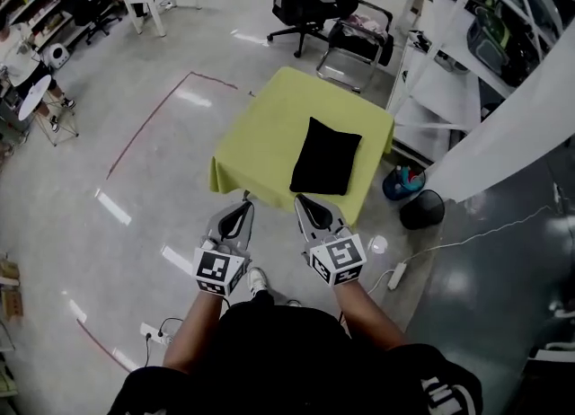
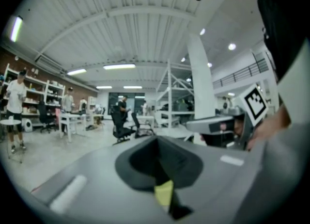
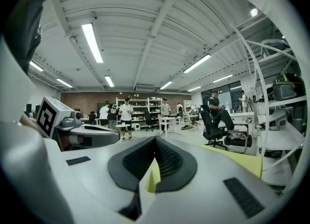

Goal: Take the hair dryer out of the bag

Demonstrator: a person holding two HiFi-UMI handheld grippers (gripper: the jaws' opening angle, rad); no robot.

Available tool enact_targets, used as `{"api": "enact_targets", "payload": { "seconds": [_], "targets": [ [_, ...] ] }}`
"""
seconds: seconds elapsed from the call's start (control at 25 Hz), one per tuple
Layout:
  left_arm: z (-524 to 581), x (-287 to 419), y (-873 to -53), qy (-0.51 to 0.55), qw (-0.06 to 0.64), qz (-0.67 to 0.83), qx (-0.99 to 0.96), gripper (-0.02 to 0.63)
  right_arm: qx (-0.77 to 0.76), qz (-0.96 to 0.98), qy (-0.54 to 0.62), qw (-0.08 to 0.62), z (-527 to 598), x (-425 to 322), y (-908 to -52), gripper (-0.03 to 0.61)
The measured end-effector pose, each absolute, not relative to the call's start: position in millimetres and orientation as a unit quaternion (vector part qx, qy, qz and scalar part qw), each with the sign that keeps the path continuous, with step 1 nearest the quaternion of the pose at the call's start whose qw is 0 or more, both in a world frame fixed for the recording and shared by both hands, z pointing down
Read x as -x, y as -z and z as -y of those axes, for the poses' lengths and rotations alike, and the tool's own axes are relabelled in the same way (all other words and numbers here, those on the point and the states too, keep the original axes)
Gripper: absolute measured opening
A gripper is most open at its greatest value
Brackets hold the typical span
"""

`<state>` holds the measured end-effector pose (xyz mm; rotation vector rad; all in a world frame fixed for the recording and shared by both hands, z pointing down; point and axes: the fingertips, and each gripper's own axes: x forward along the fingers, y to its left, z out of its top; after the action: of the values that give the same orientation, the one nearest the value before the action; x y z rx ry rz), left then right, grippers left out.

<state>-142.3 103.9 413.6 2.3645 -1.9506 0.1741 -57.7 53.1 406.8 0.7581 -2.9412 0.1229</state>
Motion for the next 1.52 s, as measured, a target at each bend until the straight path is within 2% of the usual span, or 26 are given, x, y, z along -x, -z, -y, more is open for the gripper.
{"api": "enact_targets", "payload": {
  "seconds": [0.6,1.08,1.24,1.52],
  "targets": [
    [-16,177,-418,-0.061,0.029,0.551,-0.832,0.006,-0.354,0.931,-0.043,0.074,12,81,-419,0.006],
    [38,126,-431,-0.074,0.034,0.500,-0.862,0.006,-0.406,0.906,-0.066,0.098,50,23,-453,0.006],
    [65,109,-433,-0.088,0.023,0.494,-0.865,0.006,-0.420,0.902,-0.033,0.092,77,6,-447,0.006],
    [92,82,-460,-0.139,0.032,0.493,-0.858,0.006,-0.394,0.914,-0.061,0.081,114,-11,-457,0.006]
  ]
}}
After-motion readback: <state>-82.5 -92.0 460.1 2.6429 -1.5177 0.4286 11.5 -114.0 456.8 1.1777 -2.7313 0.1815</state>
